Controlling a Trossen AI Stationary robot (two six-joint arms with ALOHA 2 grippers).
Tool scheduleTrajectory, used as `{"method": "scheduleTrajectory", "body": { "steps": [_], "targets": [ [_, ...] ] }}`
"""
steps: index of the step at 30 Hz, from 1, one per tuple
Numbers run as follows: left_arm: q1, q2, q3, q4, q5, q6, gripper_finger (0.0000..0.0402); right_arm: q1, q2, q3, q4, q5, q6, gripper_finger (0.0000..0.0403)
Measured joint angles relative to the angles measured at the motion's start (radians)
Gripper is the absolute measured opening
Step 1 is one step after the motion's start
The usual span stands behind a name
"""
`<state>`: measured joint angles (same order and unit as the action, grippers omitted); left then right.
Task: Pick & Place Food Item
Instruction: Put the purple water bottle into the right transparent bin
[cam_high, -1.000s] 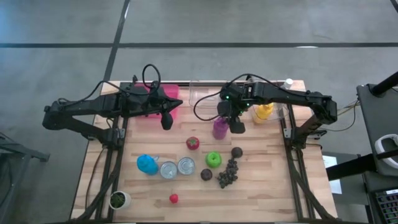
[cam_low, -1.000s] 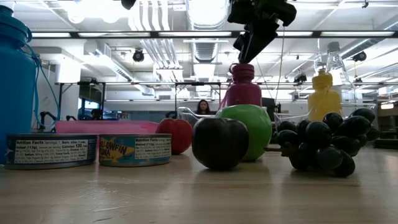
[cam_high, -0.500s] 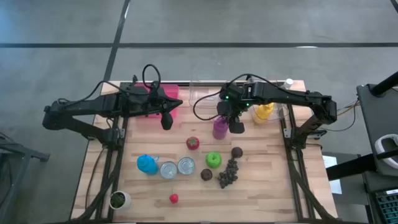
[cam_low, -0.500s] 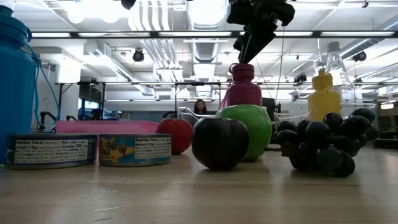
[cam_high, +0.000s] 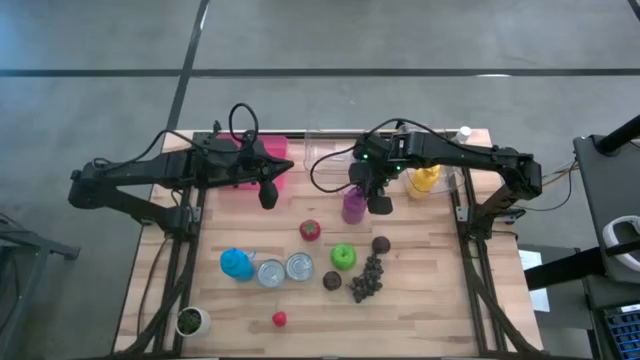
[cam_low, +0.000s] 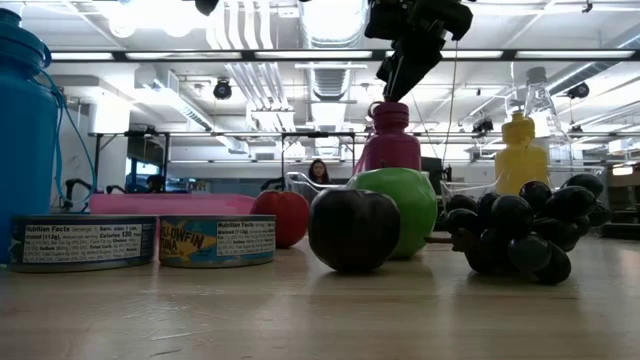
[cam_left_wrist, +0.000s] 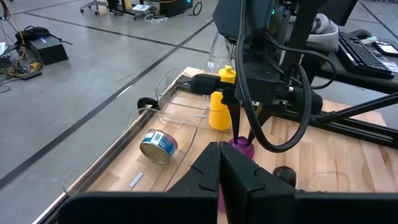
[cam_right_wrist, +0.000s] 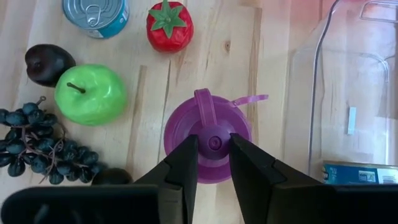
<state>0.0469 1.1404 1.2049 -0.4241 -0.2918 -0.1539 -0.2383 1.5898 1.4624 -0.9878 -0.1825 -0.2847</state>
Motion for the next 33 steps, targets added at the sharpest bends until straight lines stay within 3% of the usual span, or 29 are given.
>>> {"method": "scheduleTrajectory", "body": {
  "steps": [13, 26, 33],
  "targets": [
    [0.0, 0.0, 0.0, 0.0, -0.003, -0.002, 0.0006, 0.0, 0.0, 0.0, 0.016, 0.0, -0.006, 0.0118],
    [0.0, 0.0, 0.0, 0.0, -0.002, -0.003, 0.0006, 0.0, -0.002, -0.009, 0.019, 0.0, -0.003, 0.0058],
    [0.0, 0.0, 0.0, 0.0, -0.002, -0.003, 0.0006, 0.0, -0.002, -0.009, 0.019, 0.0, -0.003, 0.0057]
  ]
}}
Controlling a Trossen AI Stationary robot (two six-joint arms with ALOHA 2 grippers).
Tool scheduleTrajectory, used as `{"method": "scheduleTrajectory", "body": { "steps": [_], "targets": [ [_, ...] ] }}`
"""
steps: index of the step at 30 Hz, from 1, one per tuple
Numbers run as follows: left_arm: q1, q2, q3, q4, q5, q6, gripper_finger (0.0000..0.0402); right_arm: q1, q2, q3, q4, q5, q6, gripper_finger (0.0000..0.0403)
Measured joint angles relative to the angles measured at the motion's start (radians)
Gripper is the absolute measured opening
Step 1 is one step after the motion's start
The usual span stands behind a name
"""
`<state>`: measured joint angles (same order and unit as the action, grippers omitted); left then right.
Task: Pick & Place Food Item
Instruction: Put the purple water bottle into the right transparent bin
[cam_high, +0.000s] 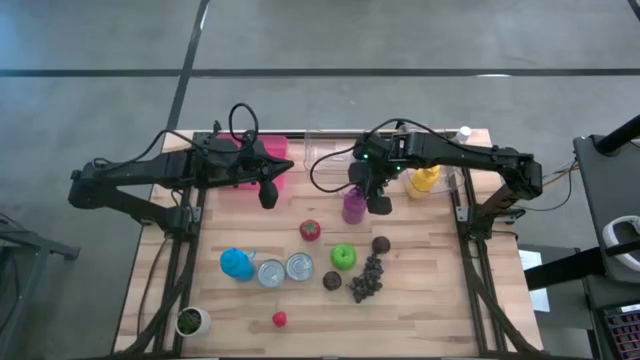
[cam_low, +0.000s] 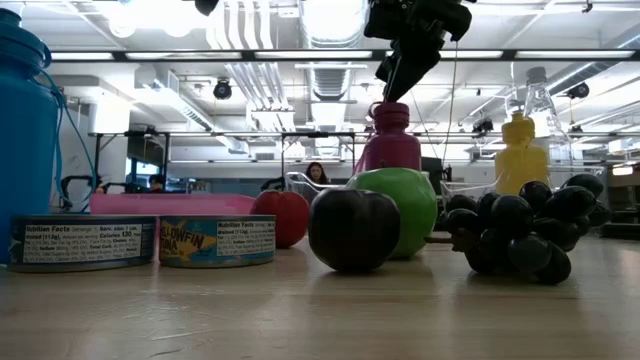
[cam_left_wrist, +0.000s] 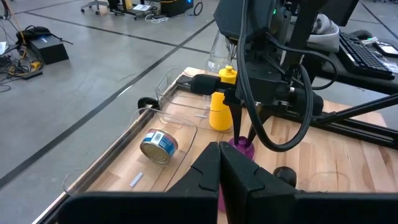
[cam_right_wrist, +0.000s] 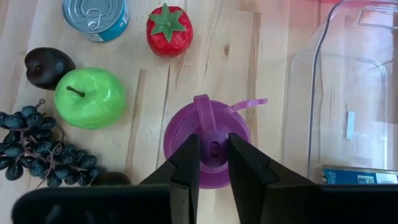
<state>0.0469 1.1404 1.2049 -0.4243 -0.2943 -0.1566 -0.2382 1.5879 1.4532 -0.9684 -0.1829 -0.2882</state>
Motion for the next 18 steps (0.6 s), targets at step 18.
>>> {"method": "scheduleTrajectory", "body": {
  "steps": [18],
  "targets": [
    [0.0, 0.0, 0.0, 0.0, 0.0, 0.0, 0.0006, 0.0, -0.038, 0.133, -0.092, 0.003, 0.027, 0.0049]
  ]
}}
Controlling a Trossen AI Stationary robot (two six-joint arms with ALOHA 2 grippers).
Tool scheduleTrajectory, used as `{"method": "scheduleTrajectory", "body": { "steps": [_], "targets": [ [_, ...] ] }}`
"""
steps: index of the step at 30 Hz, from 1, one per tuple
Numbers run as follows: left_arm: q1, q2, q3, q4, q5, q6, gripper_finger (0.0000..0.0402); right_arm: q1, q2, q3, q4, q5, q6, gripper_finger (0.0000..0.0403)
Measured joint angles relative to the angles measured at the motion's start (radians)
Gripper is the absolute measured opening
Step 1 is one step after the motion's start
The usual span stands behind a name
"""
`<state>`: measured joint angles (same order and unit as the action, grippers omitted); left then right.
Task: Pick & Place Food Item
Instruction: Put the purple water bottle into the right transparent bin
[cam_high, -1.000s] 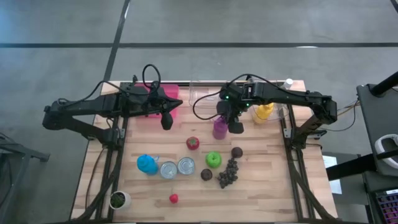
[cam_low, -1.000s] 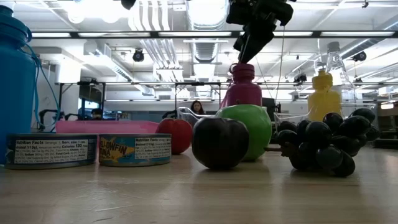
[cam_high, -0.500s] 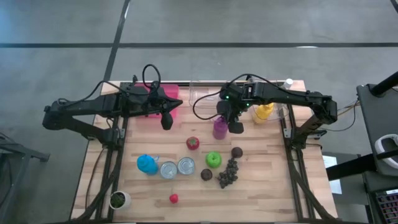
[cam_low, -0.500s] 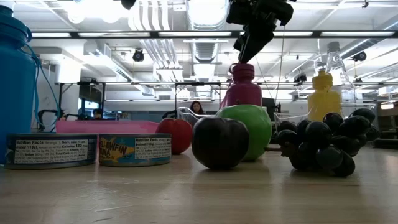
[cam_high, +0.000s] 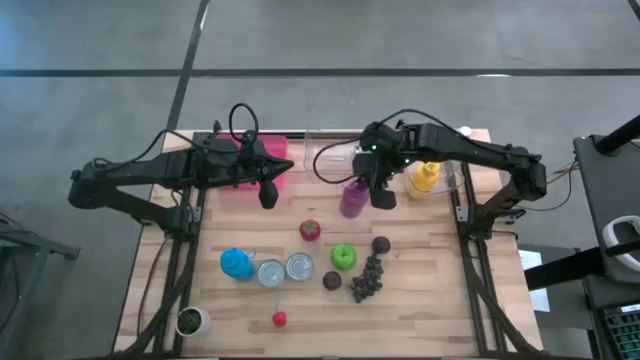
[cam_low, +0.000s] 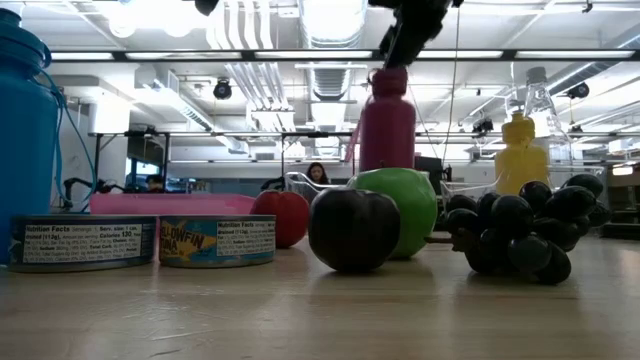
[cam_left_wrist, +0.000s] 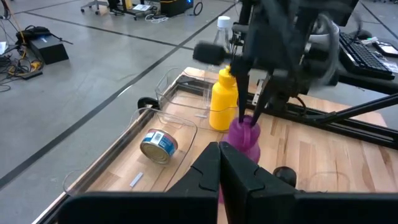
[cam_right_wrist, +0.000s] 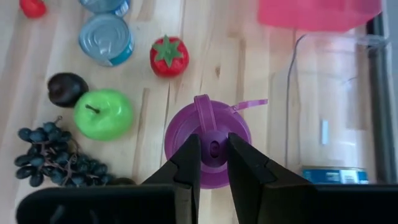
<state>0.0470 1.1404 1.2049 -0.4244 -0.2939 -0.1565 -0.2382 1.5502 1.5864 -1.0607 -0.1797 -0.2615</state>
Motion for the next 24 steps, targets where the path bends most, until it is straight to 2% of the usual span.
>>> {"method": "scheduleTrajectory", "body": {
  "steps": [3, 7, 13, 24],
  "targets": [
    [0.0, 0.0, 0.0, 0.0, 0.0, 0.0, 0.0006, 0.0, -0.004, 0.074, -0.061, 0.003, 0.0, 0.0049],
    [0.0, 0.0, 0.0, -0.001, 0.0, 0.0, 0.0006, -0.005, -0.002, 0.186, -0.156, 0.071, 0.0, 0.0049],
    [0.0, 0.0, 0.0, -0.002, 0.0, 0.001, 0.0006, -0.048, -0.001, 0.358, -0.245, 0.078, 0.042, 0.0049],
    [0.0, 0.0, 0.0, -0.034, 0.001, 0.004, 0.0006, -0.273, 0.003, 0.616, -0.326, 0.131, 0.186, 0.005]
  ]
}}
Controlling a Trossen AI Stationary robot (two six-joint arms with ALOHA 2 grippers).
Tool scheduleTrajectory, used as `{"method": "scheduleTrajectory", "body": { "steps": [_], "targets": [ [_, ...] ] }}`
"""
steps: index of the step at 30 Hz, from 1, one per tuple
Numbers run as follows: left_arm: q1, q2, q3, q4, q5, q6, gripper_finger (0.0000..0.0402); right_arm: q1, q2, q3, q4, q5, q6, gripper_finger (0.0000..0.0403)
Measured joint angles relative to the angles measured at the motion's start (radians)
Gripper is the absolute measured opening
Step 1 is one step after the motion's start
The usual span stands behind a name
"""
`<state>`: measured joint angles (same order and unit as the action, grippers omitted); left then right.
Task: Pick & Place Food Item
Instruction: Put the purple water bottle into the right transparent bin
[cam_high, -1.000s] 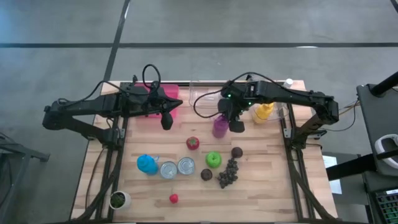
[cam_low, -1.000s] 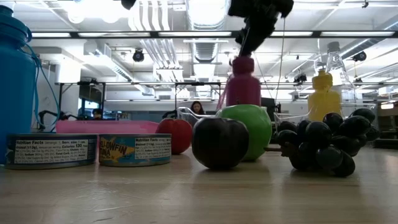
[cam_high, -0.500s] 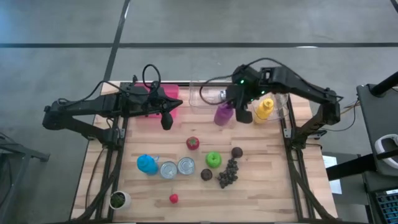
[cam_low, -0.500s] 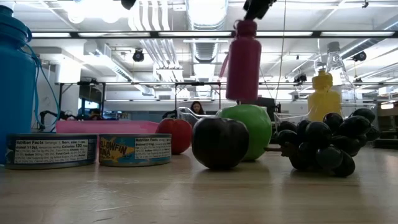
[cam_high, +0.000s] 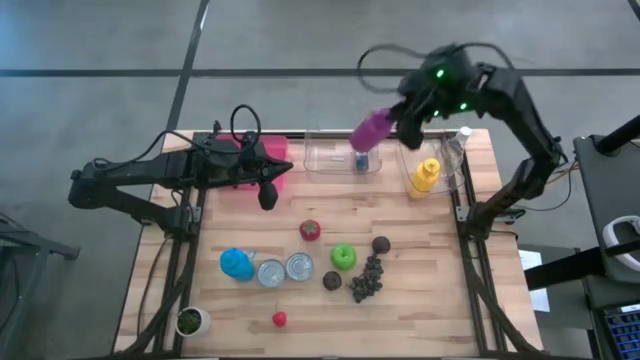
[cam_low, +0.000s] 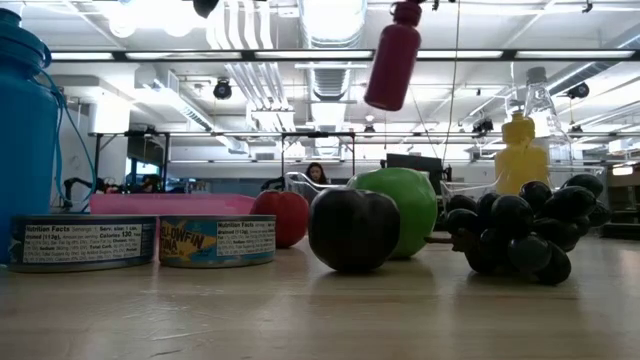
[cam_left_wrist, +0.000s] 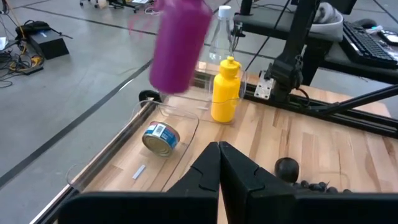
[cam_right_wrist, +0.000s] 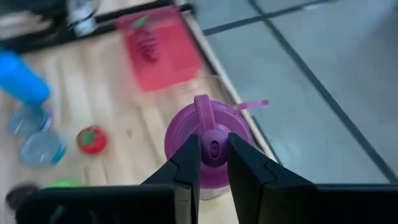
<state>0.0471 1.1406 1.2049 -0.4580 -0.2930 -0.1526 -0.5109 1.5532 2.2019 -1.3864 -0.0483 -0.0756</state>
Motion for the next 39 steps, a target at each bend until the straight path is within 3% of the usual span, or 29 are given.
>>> {"method": "scheduleTrajectory", "body": {
  "steps": [9, 20, 29, 39],
  "targets": [
    [0.0, 0.0, 0.0, -0.006, 0.001, 0.031, 0.0006, -0.3, 0.0, 0.086, -0.008, 0.001, 0.144, 0.005],
    [0.0, 0.0, 0.0, 0.021, -0.002, 0.025, 0.0006, -0.616, 0.092, 0.077, -0.09, 0.005, 0.064, 0.005],
    [0.0, 0.0, 0.0, 0.084, -0.001, 0.022, 0.0006, -0.747, 0.215, 0.076, -0.106, -0.072, -0.079, 0.005],
    [0.0, 0.0, 0.0, 0.103, -0.002, 0.022, 0.0006, -0.759, 0.27, 0.074, -0.159, -0.084, -0.082, 0.005]
  ]
}}
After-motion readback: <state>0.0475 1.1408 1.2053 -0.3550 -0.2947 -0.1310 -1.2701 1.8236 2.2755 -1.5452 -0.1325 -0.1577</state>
